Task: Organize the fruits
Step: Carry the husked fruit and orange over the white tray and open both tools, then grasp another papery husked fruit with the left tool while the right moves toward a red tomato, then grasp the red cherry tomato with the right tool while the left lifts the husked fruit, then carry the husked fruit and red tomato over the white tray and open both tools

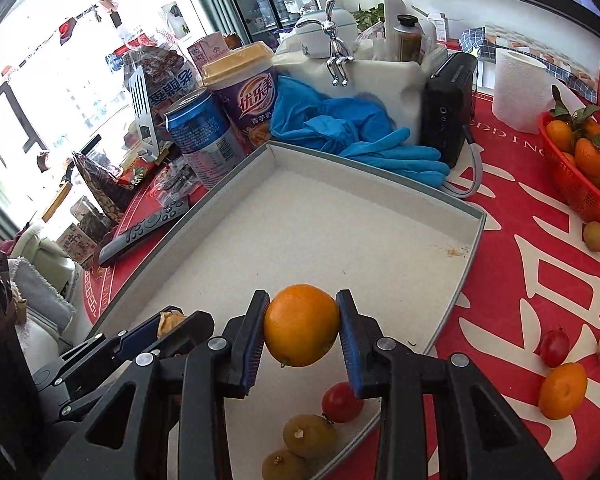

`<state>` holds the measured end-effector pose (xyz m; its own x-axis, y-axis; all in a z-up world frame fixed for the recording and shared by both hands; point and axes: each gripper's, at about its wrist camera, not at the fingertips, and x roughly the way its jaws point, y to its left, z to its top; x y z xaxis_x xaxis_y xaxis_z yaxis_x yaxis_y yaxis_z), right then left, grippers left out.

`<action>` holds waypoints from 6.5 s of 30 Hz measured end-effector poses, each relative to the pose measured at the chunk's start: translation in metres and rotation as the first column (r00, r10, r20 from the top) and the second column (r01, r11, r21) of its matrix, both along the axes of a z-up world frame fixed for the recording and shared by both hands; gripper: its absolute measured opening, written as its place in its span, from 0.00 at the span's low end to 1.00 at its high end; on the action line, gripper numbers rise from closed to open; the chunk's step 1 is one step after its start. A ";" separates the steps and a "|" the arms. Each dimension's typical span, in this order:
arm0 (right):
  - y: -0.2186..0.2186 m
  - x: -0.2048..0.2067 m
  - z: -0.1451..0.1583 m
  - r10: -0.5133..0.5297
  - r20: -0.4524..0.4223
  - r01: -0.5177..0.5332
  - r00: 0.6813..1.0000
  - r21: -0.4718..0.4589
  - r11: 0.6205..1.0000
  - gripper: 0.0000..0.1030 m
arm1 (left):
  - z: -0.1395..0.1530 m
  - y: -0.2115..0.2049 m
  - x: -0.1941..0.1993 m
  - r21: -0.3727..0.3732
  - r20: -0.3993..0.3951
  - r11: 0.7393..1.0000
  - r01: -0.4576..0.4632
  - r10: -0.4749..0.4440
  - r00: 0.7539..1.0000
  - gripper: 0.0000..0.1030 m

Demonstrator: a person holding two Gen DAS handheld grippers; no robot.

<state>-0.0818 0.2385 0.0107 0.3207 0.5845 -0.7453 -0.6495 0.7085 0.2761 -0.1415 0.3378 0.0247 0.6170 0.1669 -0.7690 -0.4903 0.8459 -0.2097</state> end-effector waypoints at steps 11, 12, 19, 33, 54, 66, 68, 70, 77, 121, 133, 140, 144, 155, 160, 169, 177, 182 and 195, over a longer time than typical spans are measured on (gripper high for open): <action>-0.023 -0.001 0.037 -0.021 -0.006 0.022 1.000 0.156 0.988 1.00 | 0.018 -0.002 -0.012 0.006 0.107 0.997 -0.077 0.076 0.991 0.81; -0.030 -0.002 0.042 -0.039 0.009 0.037 0.999 0.160 0.986 1.00 | 0.020 -0.005 -0.013 -0.001 0.118 0.998 -0.061 0.061 0.991 0.81; -0.101 -0.012 0.064 -0.202 0.094 0.187 0.975 0.147 0.971 1.00 | 0.035 -0.057 -0.005 0.051 0.188 0.987 0.154 -0.161 0.969 0.82; -0.285 0.000 0.013 -0.603 0.002 0.603 0.798 -0.009 0.798 1.00 | 0.019 -0.193 0.006 0.136 0.087 0.780 0.611 -0.624 0.776 0.83; -0.296 -0.005 -0.031 -0.541 0.082 0.540 0.837 -0.288 0.791 1.00 | -0.013 -0.234 0.046 0.191 -0.137 0.769 0.610 -0.595 0.792 0.61; -0.293 -0.002 -0.033 -0.545 0.107 0.552 0.832 -0.267 0.790 1.00 | -0.014 -0.234 0.047 0.239 -0.133 0.778 0.581 -0.567 0.813 0.25; -0.292 0.000 -0.033 -0.541 0.111 0.550 0.833 -0.263 0.793 1.00 | -0.014 -0.226 0.049 0.232 -0.123 0.791 0.566 -0.553 0.824 0.25; -0.285 0.003 -0.033 -0.530 0.117 0.540 0.840 -0.259 0.801 1.00 | -0.014 -0.219 0.051 0.214 -0.117 0.805 0.553 -0.541 0.833 0.28; -0.228 0.034 -0.033 -0.375 0.117 0.393 0.920 -0.264 0.881 1.00 | -0.015 -0.208 0.052 0.197 -0.105 0.827 0.527 -0.517 0.850 0.28; -0.251 0.019 -0.017 -0.416 0.088 0.418 0.905 -0.010 0.908 0.23 | 0.000 -0.177 0.043 0.200 0.010 0.887 0.417 -0.427 0.904 0.25; -0.248 0.018 -0.017 -0.411 0.091 0.413 0.907 -0.010 0.911 0.23 | 0.009 -0.174 0.036 0.221 0.042 0.887 0.405 -0.423 0.905 0.25; -0.246 0.017 -0.016 -0.407 0.092 0.409 0.909 -0.009 0.912 0.23 | 0.009 -0.176 0.037 0.222 0.039 0.886 0.407 -0.425 0.904 0.25; -0.247 0.016 -0.015 -0.409 0.093 0.411 0.908 -0.005 0.912 0.23 | 0.009 -0.176 0.037 0.223 0.039 0.885 0.408 -0.426 0.904 0.25; -0.245 0.016 -0.014 -0.405 0.096 0.407 0.909 -0.004 0.914 0.23 | 0.016 -0.171 0.034 0.224 0.070 0.894 0.387 -0.411 0.909 0.25; -0.243 0.016 -0.014 -0.402 0.097 0.404 0.911 -0.003 0.915 0.23 | 0.020 -0.165 0.031 0.220 0.085 0.900 0.375 -0.401 0.912 0.25; -0.236 0.015 -0.011 -0.388 0.103 0.390 0.916 0.006 0.921 0.23 | 0.026 -0.145 0.029 0.218 0.110 0.920 0.325 -0.354 0.929 0.25; -0.224 0.015 -0.010 -0.366 0.100 0.366 0.925 0.017 0.931 0.23 | 0.029 -0.121 0.026 0.203 0.120 0.942 0.267 -0.294 0.948 0.25; -0.211 0.011 -0.003 -0.336 0.111 0.334 0.935 0.037 0.942 0.23 | 0.031 -0.108 0.022 0.168 0.132 0.953 0.253 -0.276 0.952 0.25; -0.132 0.002 0.019 -0.188 0.122 0.181 0.975 0.063 0.981 0.23 | 0.032 -0.056 0.018 0.136 0.115 0.983 0.123 -0.139 0.984 0.25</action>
